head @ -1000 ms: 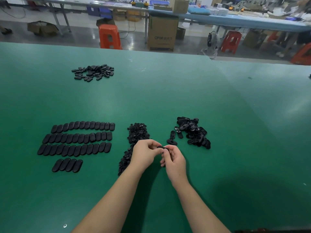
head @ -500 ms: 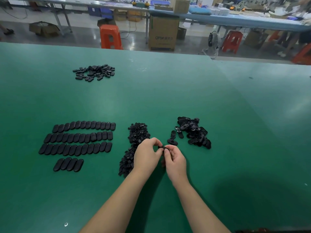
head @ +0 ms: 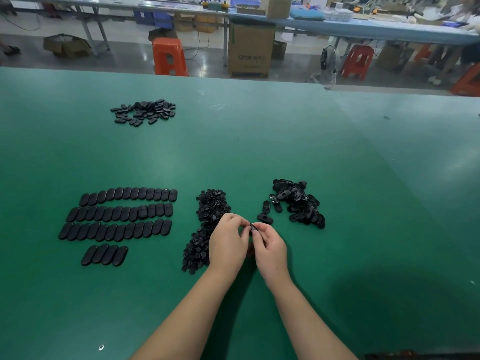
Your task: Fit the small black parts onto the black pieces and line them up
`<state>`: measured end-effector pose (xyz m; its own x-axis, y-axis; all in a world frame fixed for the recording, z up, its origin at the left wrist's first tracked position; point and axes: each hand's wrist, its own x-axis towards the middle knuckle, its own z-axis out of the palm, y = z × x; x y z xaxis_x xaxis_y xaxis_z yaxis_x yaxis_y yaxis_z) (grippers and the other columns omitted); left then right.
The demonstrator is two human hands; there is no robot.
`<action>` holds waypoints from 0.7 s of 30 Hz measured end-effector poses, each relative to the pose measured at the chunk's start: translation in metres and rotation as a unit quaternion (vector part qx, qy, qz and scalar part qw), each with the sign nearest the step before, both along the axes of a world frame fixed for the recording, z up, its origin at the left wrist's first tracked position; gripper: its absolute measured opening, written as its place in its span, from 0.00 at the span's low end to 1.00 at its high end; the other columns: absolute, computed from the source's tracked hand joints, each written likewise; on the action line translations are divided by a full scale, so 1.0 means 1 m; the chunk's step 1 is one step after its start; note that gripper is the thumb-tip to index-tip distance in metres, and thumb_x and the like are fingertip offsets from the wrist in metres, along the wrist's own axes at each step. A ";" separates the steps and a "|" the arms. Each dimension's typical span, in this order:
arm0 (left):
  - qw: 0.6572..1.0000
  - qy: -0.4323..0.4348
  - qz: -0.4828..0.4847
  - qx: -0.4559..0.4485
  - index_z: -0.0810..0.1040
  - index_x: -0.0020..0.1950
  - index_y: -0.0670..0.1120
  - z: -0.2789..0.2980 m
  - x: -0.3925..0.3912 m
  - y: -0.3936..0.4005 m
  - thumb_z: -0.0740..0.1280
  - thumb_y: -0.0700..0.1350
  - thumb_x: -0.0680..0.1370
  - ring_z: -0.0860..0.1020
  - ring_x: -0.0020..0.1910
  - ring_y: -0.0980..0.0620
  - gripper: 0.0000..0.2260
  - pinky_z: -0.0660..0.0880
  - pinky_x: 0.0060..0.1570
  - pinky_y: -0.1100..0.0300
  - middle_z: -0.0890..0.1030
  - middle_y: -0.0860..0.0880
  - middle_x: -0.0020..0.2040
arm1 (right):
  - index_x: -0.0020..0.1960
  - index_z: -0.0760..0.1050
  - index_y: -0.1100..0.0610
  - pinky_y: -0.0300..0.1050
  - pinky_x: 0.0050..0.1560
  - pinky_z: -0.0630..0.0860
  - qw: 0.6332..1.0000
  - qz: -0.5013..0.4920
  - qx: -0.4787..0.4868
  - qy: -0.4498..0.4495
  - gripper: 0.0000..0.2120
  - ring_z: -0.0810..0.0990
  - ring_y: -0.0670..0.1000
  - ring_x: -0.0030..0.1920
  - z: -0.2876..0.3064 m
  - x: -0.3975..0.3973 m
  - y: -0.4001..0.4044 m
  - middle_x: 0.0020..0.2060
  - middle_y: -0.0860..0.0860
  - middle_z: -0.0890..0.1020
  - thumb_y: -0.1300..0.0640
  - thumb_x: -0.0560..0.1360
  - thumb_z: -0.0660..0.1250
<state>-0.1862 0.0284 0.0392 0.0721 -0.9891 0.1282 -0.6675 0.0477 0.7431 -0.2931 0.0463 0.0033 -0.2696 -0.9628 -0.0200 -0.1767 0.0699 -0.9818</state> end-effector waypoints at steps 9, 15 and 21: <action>0.997 0.071 -0.029 0.018 0.83 0.46 0.52 -0.003 0.005 0.001 0.70 0.42 0.77 0.76 0.44 0.63 0.05 0.71 0.45 0.69 0.80 0.58 0.45 | 0.49 0.79 0.46 0.43 0.51 0.81 0.999 -0.011 -0.006 -0.040 0.09 0.85 0.45 0.48 0.000 0.000 0.000 0.45 0.44 0.86 0.61 0.80 0.67; 0.994 0.095 -0.023 0.051 0.85 0.54 0.50 0.000 0.010 -0.001 0.71 0.42 0.78 0.78 0.43 0.67 0.07 0.70 0.43 0.76 0.84 0.57 0.47 | 0.49 0.79 0.48 0.39 0.31 0.75 0.999 0.000 -0.003 -0.039 0.09 0.76 0.44 0.30 0.002 0.001 0.002 0.33 0.46 0.82 0.62 0.81 0.65; 0.990 0.107 -0.035 0.082 0.86 0.51 0.49 0.001 0.014 -0.004 0.71 0.43 0.78 0.79 0.35 0.63 0.05 0.74 0.40 0.68 0.84 0.58 0.40 | 0.48 0.78 0.48 0.42 0.33 0.75 1.000 0.007 -0.001 -0.021 0.10 0.76 0.44 0.30 0.003 0.002 0.002 0.31 0.46 0.80 0.62 0.81 0.64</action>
<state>-0.1725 0.0244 0.0406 0.0114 -0.9989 -0.0463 -0.4940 -0.0459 0.8682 -0.2916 0.0482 0.0062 -0.2560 -0.9662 -0.0299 -0.1361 0.0666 -0.9884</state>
